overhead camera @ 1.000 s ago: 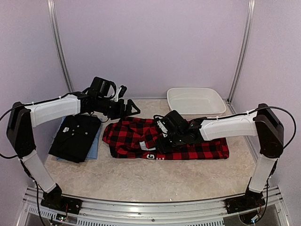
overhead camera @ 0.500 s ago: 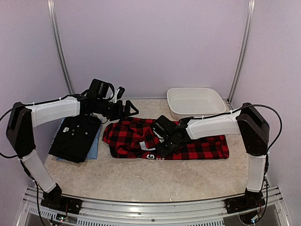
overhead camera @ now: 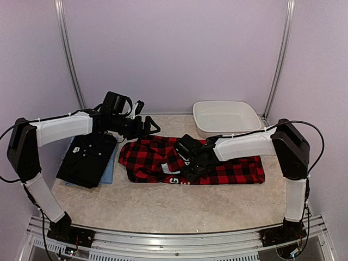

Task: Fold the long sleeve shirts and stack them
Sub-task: Pick up the sleeve from the rectangle-folded shirt.

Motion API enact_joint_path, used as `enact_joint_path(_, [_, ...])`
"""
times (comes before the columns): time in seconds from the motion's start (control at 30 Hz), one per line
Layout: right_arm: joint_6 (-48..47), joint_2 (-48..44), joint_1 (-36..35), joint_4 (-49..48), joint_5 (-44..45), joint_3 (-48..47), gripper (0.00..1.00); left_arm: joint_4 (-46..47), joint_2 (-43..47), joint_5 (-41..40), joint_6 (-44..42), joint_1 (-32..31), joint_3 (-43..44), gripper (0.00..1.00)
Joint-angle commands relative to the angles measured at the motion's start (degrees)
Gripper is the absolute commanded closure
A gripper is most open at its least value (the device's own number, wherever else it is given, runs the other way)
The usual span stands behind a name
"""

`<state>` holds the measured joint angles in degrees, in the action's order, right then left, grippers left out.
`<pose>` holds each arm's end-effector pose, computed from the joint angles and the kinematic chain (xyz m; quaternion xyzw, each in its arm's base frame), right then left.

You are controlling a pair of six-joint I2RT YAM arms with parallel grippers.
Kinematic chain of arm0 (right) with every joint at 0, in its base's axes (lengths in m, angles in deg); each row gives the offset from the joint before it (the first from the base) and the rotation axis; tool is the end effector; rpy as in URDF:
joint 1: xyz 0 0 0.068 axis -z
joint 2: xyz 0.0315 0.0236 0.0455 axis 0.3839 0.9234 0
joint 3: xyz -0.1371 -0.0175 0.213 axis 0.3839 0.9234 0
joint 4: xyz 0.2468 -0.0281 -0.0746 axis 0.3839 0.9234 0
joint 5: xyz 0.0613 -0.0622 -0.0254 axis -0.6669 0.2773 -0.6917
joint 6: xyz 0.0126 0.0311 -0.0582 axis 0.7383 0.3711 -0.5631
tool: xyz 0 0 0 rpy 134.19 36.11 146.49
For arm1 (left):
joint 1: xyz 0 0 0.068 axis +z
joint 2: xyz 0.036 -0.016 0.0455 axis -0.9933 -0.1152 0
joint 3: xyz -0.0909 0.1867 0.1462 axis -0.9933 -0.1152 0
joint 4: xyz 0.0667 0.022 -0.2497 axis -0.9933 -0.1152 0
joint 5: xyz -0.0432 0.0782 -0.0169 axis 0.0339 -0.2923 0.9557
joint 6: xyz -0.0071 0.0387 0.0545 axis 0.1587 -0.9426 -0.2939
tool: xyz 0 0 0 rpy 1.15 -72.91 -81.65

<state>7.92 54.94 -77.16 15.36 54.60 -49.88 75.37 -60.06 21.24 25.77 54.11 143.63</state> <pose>0.2475 0.3228 0.1233 -0.2678 0.9327 0.0125 0.2412 0.3314 -0.2108 0.2381 0.1218 0.8760 -0.3624 0.2941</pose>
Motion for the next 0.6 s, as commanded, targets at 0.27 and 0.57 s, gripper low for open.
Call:
enact_joint_path(0.27, [0.94, -2.99, -0.18, 1.8, 3.12, -1.24, 1.0, 0.38, 4.76, -5.24, -0.96, 1.11, -3.97, 0.01])
enact_joint_path(0.57, [2.39, -11.73, 1.62, -2.57, -3.54, 2.45, 1.0, 10.2, 10.14, 2.32, 5.39, 6.97, -13.37, 0.01])
